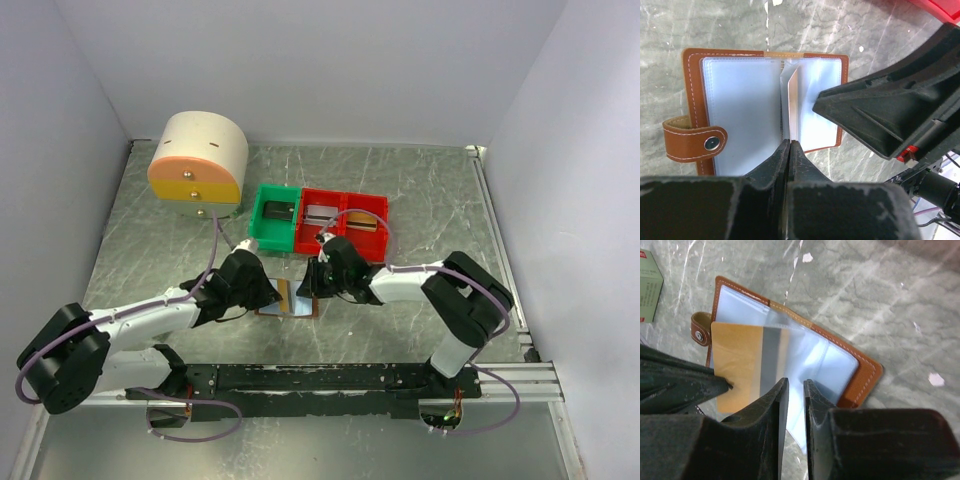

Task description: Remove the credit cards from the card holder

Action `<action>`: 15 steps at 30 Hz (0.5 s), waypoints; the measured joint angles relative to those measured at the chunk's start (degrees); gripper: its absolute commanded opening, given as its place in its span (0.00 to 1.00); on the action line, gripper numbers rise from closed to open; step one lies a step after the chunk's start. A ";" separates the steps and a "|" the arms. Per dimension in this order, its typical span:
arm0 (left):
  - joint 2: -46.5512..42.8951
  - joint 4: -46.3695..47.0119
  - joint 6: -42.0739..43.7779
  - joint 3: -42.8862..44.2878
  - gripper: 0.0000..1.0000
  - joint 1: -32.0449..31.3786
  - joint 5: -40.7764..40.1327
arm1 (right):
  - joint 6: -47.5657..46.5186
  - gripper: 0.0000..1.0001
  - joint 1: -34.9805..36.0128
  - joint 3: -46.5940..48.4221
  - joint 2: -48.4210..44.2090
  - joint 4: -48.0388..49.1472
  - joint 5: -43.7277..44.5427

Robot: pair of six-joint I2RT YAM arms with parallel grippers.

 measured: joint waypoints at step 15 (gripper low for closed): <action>2.19 0.83 0.02 0.24 0.10 0.00 0.20 | 0.59 0.24 2.45 -2.40 -6.64 2.38 1.38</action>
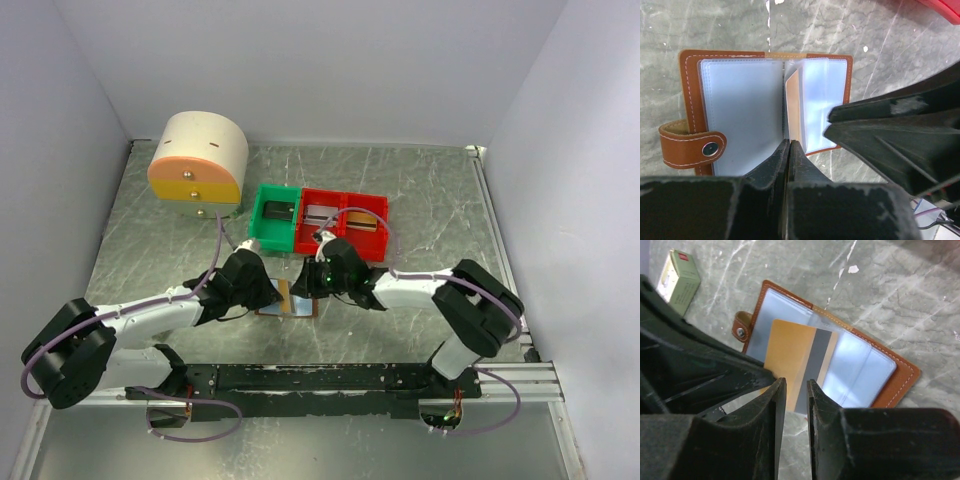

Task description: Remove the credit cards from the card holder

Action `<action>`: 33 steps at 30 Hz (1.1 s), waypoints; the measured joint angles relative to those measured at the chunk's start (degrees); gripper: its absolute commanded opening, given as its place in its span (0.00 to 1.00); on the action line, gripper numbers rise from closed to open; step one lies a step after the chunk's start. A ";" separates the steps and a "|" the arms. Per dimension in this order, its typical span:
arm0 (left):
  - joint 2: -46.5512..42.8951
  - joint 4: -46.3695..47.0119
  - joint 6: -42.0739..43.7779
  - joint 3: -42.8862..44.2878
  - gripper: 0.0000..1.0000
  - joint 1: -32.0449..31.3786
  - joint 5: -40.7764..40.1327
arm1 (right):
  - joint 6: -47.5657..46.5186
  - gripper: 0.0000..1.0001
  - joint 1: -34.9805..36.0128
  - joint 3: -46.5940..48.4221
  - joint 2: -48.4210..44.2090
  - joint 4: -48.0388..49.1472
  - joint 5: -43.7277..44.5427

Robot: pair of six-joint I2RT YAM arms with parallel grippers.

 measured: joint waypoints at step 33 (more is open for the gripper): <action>1.27 2.16 0.22 -0.26 0.11 0.02 2.25 | -1.66 0.24 -0.57 4.66 8.63 -2.27 -0.94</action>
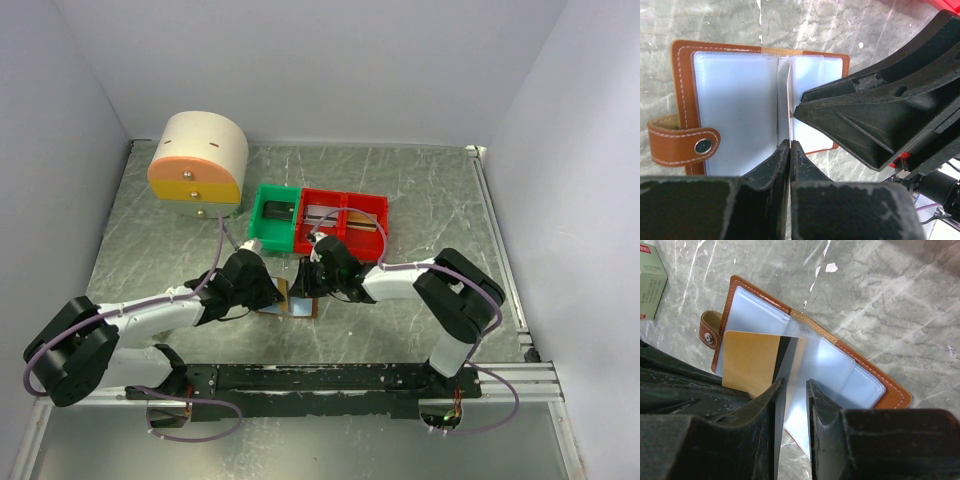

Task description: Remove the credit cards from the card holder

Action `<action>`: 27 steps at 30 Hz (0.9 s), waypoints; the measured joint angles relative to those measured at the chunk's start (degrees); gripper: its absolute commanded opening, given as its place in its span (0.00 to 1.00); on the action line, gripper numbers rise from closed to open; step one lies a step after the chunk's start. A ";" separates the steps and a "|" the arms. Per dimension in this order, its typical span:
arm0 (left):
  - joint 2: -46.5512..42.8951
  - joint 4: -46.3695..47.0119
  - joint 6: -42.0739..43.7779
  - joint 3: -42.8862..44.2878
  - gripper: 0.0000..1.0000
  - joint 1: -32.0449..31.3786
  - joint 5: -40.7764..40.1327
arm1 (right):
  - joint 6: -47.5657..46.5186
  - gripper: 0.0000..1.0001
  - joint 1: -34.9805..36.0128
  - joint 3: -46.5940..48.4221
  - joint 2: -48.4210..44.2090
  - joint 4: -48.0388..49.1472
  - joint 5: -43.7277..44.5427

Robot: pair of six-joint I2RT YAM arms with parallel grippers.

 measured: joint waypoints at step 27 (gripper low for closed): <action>-0.57 -2.67 0.68 1.11 0.12 0.00 -0.79 | 3.30 0.26 0.81 -3.28 -4.31 3.67 -0.52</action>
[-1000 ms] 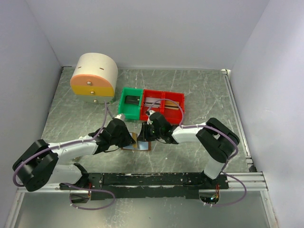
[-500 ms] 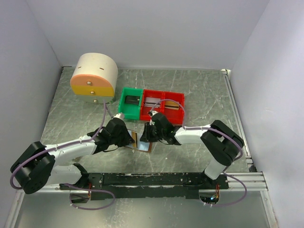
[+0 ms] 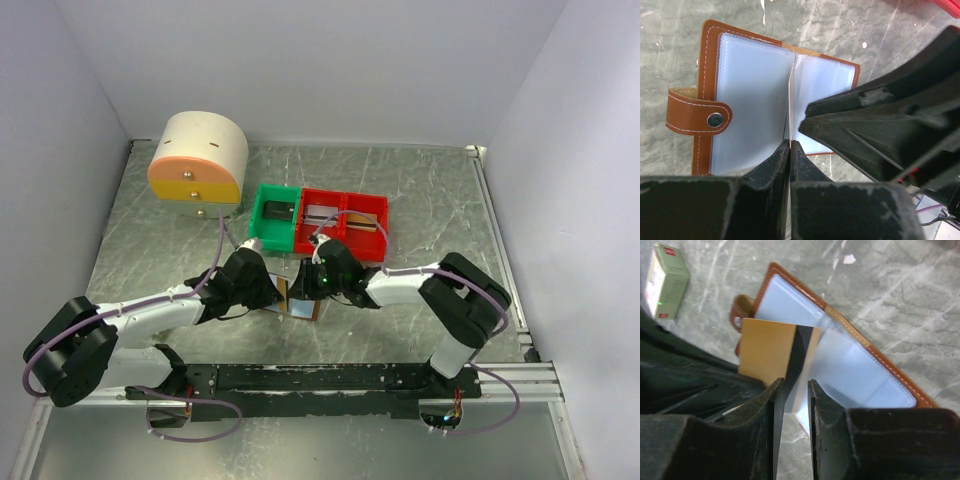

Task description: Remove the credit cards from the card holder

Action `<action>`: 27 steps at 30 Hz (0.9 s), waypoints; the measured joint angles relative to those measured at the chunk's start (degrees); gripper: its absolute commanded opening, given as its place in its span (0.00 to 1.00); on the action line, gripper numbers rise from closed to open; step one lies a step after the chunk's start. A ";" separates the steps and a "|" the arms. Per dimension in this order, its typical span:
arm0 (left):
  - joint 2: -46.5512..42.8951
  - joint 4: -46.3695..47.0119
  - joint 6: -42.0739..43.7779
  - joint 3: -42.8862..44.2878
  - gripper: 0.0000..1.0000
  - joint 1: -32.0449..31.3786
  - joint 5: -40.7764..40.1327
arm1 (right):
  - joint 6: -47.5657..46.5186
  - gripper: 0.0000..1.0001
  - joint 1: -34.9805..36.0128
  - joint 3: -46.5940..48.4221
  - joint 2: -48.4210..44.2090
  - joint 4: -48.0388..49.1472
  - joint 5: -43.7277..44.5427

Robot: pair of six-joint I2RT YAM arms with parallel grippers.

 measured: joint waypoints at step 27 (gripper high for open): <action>-0.70 -1.77 1.53 1.33 0.11 0.00 -1.29 | -5.57 0.25 0.42 4.74 -1.27 -14.64 7.08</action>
